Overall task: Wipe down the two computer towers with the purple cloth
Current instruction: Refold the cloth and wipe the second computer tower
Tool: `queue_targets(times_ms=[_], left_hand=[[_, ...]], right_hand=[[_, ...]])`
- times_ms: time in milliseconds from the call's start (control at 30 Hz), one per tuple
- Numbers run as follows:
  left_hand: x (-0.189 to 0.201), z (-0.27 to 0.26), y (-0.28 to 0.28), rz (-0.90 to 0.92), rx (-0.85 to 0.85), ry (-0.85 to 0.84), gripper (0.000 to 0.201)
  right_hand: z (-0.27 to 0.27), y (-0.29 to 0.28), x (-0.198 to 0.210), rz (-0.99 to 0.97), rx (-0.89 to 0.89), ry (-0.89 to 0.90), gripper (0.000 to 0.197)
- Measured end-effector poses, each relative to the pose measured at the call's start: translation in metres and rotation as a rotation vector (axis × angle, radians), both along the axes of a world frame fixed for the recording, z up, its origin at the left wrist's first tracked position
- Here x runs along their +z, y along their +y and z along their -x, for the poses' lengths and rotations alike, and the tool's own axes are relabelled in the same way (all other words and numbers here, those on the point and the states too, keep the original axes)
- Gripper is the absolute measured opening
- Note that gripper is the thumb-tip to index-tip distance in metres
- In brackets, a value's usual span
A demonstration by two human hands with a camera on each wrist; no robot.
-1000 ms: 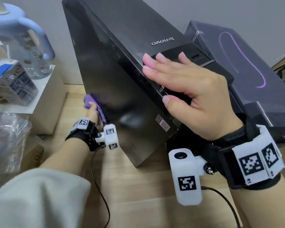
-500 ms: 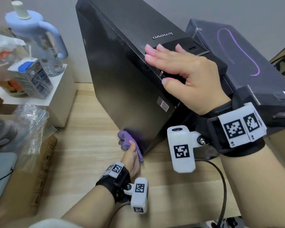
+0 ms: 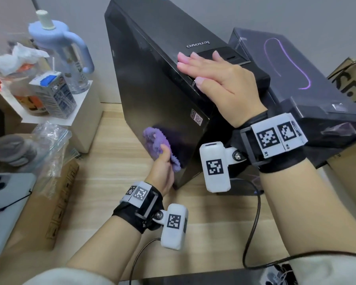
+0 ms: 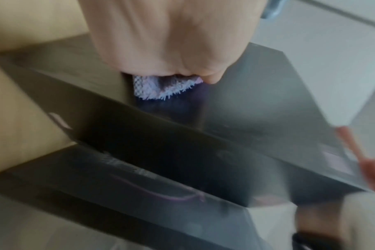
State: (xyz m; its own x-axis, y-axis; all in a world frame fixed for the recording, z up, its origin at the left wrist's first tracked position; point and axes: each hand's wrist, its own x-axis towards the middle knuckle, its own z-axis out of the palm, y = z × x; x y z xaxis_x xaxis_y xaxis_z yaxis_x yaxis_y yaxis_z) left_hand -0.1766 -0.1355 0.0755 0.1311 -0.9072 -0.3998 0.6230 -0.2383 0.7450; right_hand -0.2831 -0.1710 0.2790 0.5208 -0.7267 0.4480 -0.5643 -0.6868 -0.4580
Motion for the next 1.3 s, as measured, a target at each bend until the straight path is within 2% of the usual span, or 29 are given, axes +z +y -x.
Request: queue_targets(times_ms=[100,200,267,300,400,433,467,533,600,667,767,867,967,1033,1133,1300], left_hand=[[0.044,-0.003,0.006,0.156,-0.069,-0.149,0.05],[0.091,-0.005,0.018,0.227,-0.181,-0.4,0.043],[0.114,-0.009,0.022,0.24,-0.221,-0.6,0.053],[0.118,-0.012,0.021,0.244,-0.189,-0.612,0.058],[0.136,-0.011,0.022,0.521,-0.255,-0.914,0.087],[0.137,-0.009,0.02,0.606,-0.202,-0.924,0.093],[0.138,-0.008,0.019,0.689,-0.168,-0.947,0.089],[0.141,-0.001,0.022,0.792,-0.138,-1.102,0.072],[0.141,0.003,0.023,0.798,-0.143,-1.218,0.076],[0.14,0.004,0.022,0.761,-0.121,-1.308,0.086],[0.14,-0.001,0.02,0.735,-0.076,-1.401,0.09],[0.138,-0.008,0.02,0.73,-0.052,-1.524,0.086],[0.137,-0.02,0.027,0.725,-0.012,-1.547,0.08],[0.137,-0.032,0.031,0.733,0.008,-1.527,0.079],[0.137,-0.049,0.033,0.74,-0.001,-1.498,0.078],[0.145,-0.081,0.034,0.709,-0.069,-1.317,0.09]], right_hand=[[0.001,-0.001,-0.002,0.03,0.008,-0.025,0.048],[0.001,-0.001,-0.005,0.116,-0.008,-0.093,0.052],[0.003,-0.002,-0.008,0.181,-0.055,-0.161,0.06],[0.006,-0.003,-0.011,0.197,-0.095,-0.195,0.066],[0.015,-0.001,-0.024,0.187,-0.252,-0.251,0.069],[0.018,0.001,-0.031,0.166,-0.303,-0.275,0.069],[0.021,0.002,-0.038,0.135,-0.345,-0.323,0.068],[0.024,0.004,-0.046,0.018,-0.395,-0.498,0.062],[0.023,0.003,-0.046,-0.114,-0.415,-0.662,0.057],[0.023,0.001,-0.045,-0.158,-0.426,-0.698,0.054],[0.02,-0.001,-0.046,-0.151,-0.457,-0.717,0.049],[0.021,-0.001,-0.048,-0.08,-0.512,-0.742,0.052],[0.023,0.001,-0.047,-0.096,-0.521,-0.75,0.052],[0.022,0.005,-0.043,-0.234,-0.495,-0.77,0.046],[0.018,0.014,-0.042,-0.385,-0.541,-0.631,0.045],[0.004,0.026,-0.044,-0.288,-0.587,-0.482,0.033]])
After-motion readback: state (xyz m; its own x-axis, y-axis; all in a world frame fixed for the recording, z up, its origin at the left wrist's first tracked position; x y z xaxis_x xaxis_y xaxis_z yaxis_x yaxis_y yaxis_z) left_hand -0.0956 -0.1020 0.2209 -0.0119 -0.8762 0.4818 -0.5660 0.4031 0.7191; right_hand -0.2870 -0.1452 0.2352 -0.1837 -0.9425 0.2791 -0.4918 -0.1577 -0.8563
